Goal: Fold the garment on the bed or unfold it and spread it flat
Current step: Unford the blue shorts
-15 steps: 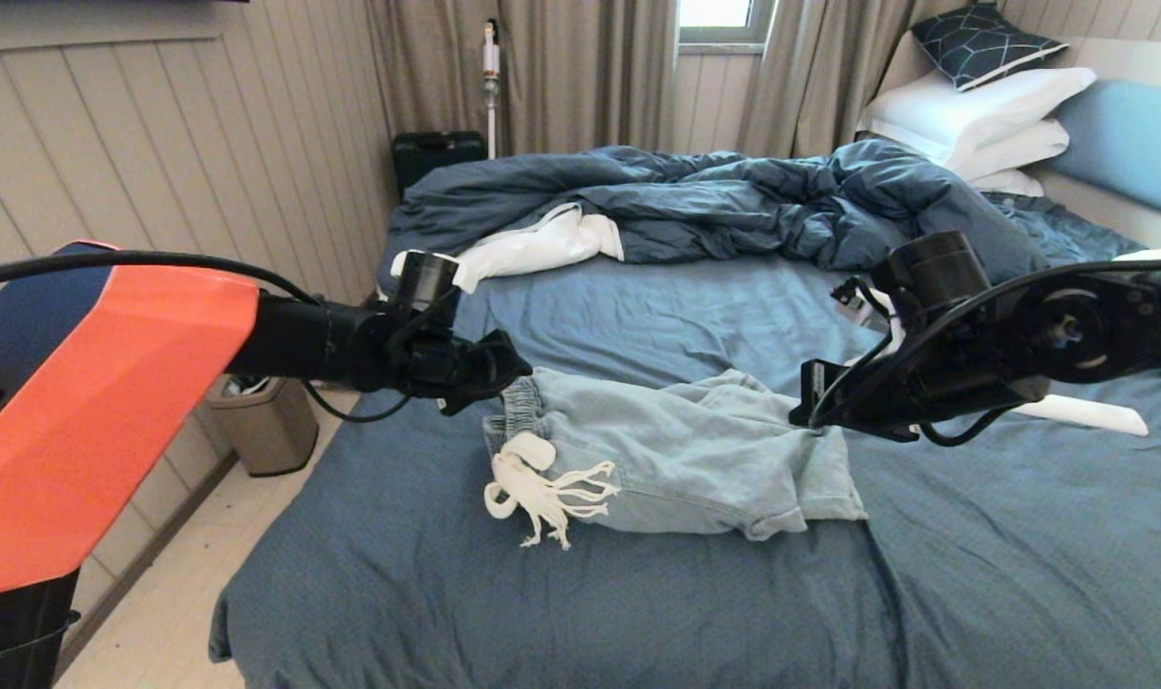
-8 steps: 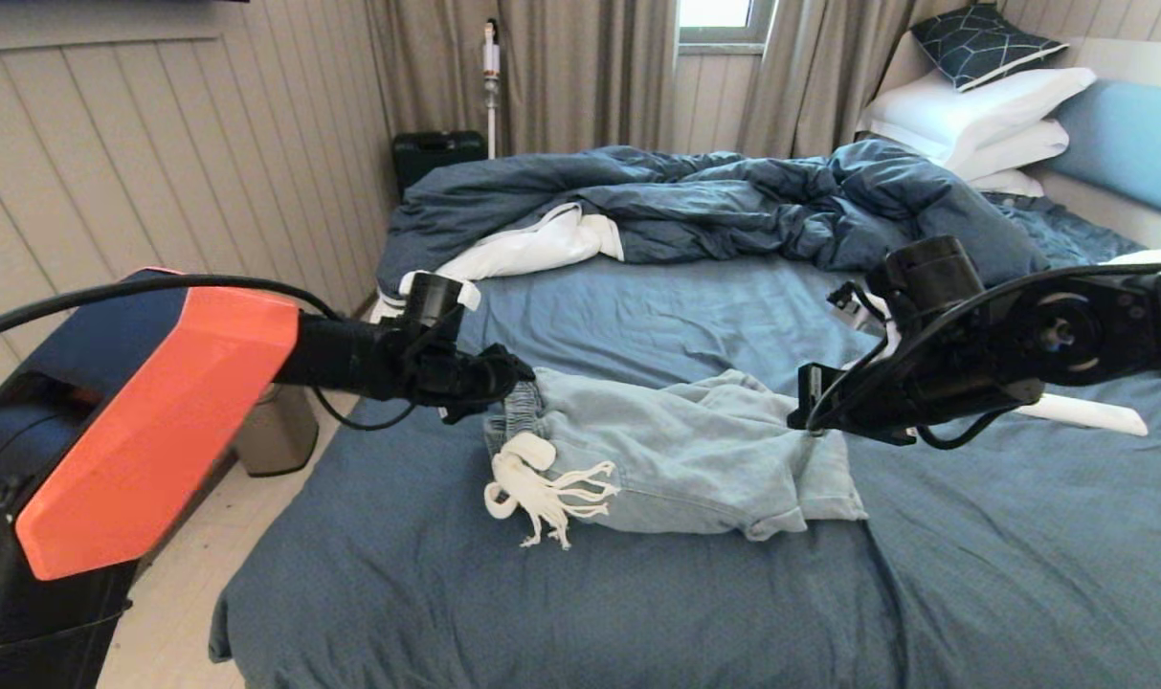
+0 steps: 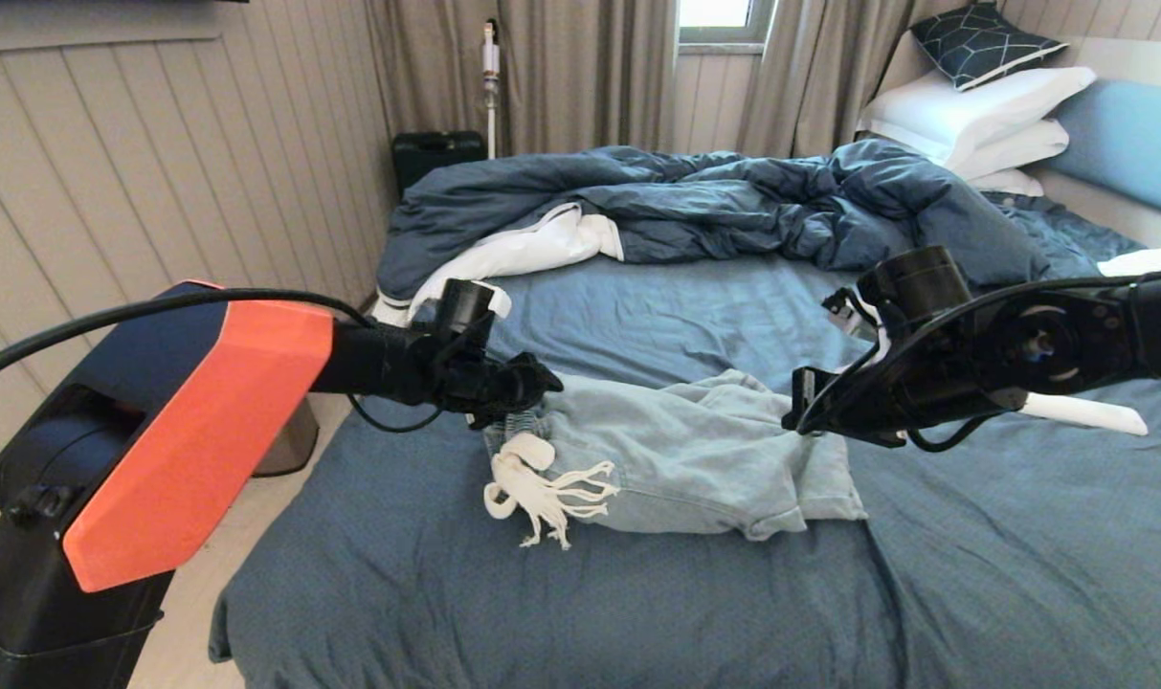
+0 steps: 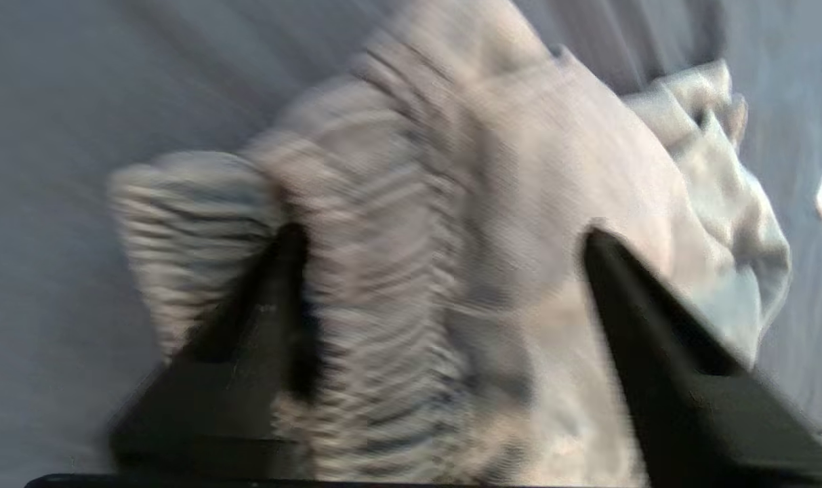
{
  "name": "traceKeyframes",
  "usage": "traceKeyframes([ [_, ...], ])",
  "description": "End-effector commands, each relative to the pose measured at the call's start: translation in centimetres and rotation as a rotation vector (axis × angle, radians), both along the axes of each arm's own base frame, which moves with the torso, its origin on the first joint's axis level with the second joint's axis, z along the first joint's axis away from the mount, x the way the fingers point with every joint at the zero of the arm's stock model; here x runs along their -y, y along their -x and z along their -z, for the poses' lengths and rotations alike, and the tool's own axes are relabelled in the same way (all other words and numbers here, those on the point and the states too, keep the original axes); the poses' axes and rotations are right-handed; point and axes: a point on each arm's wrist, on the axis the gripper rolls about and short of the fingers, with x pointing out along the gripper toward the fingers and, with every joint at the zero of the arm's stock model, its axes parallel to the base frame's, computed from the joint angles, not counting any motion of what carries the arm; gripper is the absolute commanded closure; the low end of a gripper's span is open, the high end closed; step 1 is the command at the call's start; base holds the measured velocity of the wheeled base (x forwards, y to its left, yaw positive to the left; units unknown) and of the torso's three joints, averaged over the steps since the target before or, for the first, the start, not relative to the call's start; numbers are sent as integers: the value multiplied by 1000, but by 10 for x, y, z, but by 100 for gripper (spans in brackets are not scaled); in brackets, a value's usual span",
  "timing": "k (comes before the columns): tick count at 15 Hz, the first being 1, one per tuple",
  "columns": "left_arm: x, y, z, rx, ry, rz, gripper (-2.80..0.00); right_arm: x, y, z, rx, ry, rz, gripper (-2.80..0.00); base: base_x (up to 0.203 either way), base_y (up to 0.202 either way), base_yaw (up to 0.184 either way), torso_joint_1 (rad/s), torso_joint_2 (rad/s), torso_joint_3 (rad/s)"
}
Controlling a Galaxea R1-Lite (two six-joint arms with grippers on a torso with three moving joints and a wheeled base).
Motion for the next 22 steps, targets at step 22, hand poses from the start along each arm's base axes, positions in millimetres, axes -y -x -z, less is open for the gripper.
traceKeyframes([
  [22,20,261,-41,-17,-84,423,0,9,45,-10,-3,-5,7,0,0,0,0,0,0,0],
])
